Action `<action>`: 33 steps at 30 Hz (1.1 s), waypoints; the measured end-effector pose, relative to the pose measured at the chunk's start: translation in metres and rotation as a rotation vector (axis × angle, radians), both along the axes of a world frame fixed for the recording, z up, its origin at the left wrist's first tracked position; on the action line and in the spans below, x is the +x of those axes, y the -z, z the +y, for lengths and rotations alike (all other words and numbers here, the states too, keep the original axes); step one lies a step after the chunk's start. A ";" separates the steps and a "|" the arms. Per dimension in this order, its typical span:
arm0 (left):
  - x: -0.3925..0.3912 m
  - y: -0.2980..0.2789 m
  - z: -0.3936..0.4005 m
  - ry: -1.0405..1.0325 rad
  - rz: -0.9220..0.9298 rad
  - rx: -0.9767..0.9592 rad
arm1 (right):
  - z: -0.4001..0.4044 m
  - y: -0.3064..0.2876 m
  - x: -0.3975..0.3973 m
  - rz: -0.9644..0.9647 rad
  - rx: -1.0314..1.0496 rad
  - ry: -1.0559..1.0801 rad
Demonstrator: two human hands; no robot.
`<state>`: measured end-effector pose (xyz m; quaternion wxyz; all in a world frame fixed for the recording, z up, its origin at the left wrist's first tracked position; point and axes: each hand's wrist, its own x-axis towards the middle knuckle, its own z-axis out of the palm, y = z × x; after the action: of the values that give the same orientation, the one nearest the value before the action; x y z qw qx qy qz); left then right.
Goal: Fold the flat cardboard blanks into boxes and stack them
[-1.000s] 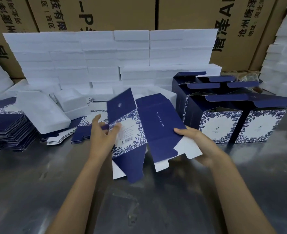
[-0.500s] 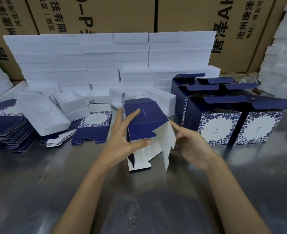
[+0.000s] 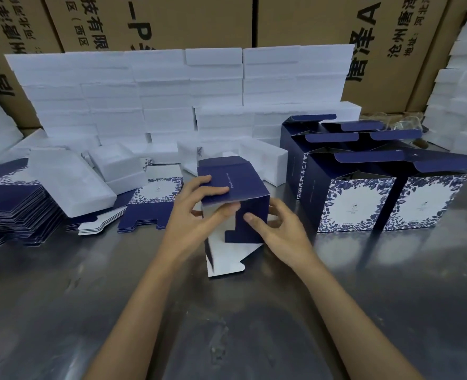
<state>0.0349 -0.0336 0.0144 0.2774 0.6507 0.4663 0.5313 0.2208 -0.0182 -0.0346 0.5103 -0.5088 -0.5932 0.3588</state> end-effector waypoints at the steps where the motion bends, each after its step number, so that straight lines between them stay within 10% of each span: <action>1: 0.000 0.001 0.000 0.011 0.016 0.006 | 0.000 0.001 -0.002 -0.049 0.011 0.064; 14: -0.011 0.006 0.005 -0.004 0.135 0.179 | 0.003 -0.002 0.022 -0.670 -0.116 -0.052; 33: -0.010 0.001 0.002 -0.008 0.111 0.176 | 0.001 -0.005 0.017 -0.503 0.031 -0.047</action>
<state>0.0253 -0.0317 0.0139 0.1906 0.6990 0.4350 0.5345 0.2379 -0.0177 -0.0293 0.3457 -0.5602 -0.7189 0.2235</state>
